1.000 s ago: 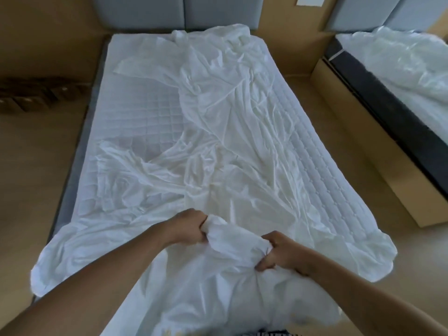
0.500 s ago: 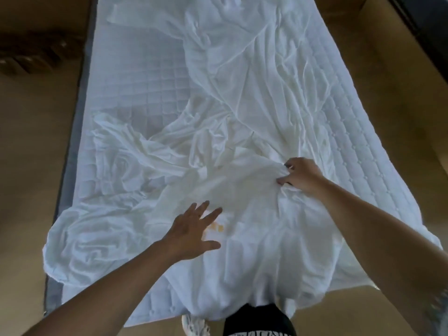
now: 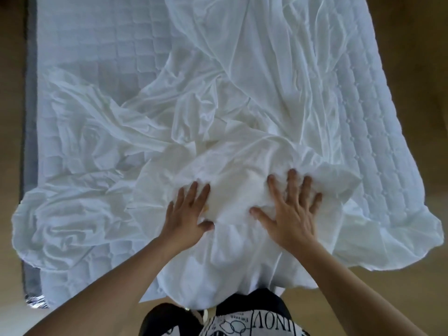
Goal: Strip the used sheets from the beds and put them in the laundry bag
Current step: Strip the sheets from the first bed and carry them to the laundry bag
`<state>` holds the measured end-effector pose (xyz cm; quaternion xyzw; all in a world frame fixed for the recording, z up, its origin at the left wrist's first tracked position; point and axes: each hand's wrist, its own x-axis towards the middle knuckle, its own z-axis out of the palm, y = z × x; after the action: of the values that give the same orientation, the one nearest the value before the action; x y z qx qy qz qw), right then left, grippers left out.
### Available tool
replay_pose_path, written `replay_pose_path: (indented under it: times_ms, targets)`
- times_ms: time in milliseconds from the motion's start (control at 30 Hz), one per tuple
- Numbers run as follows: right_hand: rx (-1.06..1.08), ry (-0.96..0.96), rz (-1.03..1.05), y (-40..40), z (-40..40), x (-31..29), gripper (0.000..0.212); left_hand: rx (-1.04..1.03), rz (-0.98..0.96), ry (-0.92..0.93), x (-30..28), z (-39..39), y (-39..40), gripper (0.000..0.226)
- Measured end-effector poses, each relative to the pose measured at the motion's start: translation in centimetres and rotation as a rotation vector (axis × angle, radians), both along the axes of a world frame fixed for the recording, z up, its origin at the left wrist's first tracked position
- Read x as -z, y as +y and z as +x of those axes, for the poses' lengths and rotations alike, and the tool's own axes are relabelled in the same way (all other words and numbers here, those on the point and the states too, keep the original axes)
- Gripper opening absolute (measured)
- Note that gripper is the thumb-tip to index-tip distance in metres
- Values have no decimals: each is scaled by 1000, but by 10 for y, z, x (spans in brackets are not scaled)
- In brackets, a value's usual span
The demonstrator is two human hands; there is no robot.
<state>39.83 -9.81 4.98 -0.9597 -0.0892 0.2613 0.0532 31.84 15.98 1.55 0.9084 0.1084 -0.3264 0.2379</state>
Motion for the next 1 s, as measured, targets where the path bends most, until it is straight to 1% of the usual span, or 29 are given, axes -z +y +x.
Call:
replay_pose_path:
  times_ms: [33, 100, 133, 167, 200, 300, 367, 433, 533, 700, 767, 867, 933, 1000]
  targets:
    - [11, 41, -3, 3, 10, 11, 99, -49, 12, -32, 1, -1, -2, 103]
    - [42, 110, 10, 10, 31, 34, 99, -147, 36, -180, -1, -4, -9, 94]
    - [62, 140, 19, 13, 41, 45, 98, -155, 51, -268, -2, -3, -14, 87]
    - [84, 168, 24, 16, 51, 56, 98, -136, 58, -315, -3, 0, -18, 81]
    - [105, 190, 31, 19, 60, 64, 99, -113, 53, -303, -3, 5, -23, 83]
    - [138, 180, 63, 26, 74, 82, 98, -91, 67, -154, 9, 28, -30, 109]
    - [139, 136, 66, 28, 75, 93, 98, -87, 111, -93, 32, 42, -28, 124]
    - [137, 97, 58, 29, 71, 108, 99, -50, 142, -54, 60, 50, -26, 132]
    - [153, 33, 53, 29, 65, 136, 99, -20, 150, 6, 96, 54, -26, 134]
    - [138, -110, 54, 27, 53, 170, 98, -42, 135, -48, 133, 49, -30, 125]
    - [134, -163, 63, 27, 53, 177, 99, -37, 132, -70, 140, 49, -31, 126]
    - [127, -188, 61, 28, 55, 176, 99, -38, 152, 17, 133, 54, -32, 131]
    - [124, -166, 56, 28, 55, 166, 98, -20, 189, 88, 119, 59, -33, 131]
    - [126, -121, 58, 28, 57, 150, 98, 2, 220, 112, 98, 63, -36, 133]
